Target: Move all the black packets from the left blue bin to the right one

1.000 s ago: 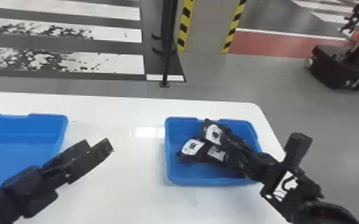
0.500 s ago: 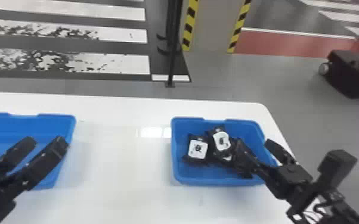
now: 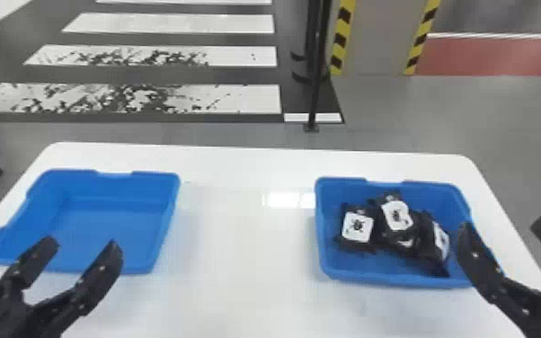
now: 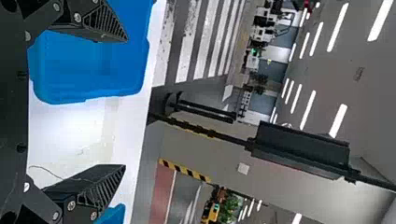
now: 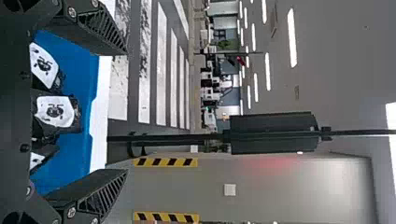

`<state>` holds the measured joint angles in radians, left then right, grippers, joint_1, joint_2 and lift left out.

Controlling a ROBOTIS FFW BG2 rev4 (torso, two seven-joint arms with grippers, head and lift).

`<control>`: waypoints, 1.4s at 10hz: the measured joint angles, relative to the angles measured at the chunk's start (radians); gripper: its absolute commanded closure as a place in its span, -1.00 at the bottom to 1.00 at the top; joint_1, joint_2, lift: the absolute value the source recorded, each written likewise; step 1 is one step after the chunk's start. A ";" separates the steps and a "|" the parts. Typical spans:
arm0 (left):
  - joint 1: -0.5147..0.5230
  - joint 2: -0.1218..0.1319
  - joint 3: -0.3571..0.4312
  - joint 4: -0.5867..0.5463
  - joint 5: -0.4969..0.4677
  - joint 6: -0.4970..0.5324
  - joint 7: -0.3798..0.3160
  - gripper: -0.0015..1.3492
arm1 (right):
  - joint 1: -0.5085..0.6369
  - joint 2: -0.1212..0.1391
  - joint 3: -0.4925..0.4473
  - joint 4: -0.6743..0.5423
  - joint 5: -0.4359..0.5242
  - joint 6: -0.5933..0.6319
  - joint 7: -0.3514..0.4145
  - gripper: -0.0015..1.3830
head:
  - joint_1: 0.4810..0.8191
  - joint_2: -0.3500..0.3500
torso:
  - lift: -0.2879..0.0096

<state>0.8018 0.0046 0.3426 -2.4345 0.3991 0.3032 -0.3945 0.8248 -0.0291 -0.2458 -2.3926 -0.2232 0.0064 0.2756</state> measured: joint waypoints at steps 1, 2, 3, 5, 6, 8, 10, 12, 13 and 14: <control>0.027 0.000 -0.018 -0.001 -0.035 -0.066 0.012 -0.71 | 0.058 0.012 0.015 -0.029 0.003 -0.041 -0.027 -0.80 | 0.27 0.01 | -0.07; 0.051 0.000 -0.050 -0.001 -0.048 -0.132 0.036 -0.71 | 0.107 0.022 0.026 -0.045 0.004 -0.068 -0.038 -0.79 | 0.27 0.00 | -0.07; 0.064 0.000 -0.079 -0.001 -0.061 -0.183 0.054 -0.71 | 0.136 0.028 0.029 -0.054 0.001 -0.080 -0.040 -0.80 | 0.27 -0.03 | -0.07; 0.068 0.000 -0.113 -0.001 -0.094 -0.173 0.061 -0.71 | 0.160 0.028 0.029 -0.071 0.002 -0.089 -0.039 -0.79 | 0.27 -0.09 | -0.07; 0.067 0.000 -0.131 -0.001 -0.100 -0.157 0.067 -0.71 | 0.162 0.026 0.031 -0.071 0.005 -0.090 -0.039 -0.79 | 0.27 -0.13 | -0.07; 0.067 0.000 -0.139 -0.001 -0.103 -0.147 0.070 -0.71 | 0.157 0.017 0.043 -0.066 0.004 -0.090 -0.039 -0.79 | 0.27 -0.12 | -0.07; 0.066 0.000 -0.139 -0.001 -0.108 -0.140 0.071 -0.71 | 0.156 0.015 0.046 -0.064 0.000 -0.090 -0.039 -0.79 | 0.27 -0.11 | -0.07; 0.067 0.000 -0.136 -0.001 -0.106 -0.134 0.071 -0.71 | 0.154 0.015 0.047 -0.061 -0.004 -0.090 -0.039 -0.79 | 0.27 -0.11 | -0.07; 0.067 0.000 -0.135 -0.001 -0.105 -0.131 0.071 -0.71 | 0.153 0.014 0.049 -0.060 -0.005 -0.090 -0.039 -0.79 | 0.27 -0.10 | -0.07; 0.067 0.000 -0.135 -0.001 -0.103 -0.126 0.071 -0.71 | 0.152 0.013 0.051 -0.058 -0.007 -0.090 -0.039 -0.79 | 0.27 -0.10 | -0.07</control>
<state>0.8687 0.0046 0.2074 -2.4359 0.2962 0.1769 -0.3237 0.9768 -0.0162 -0.1950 -2.4510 -0.2307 -0.0835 0.2362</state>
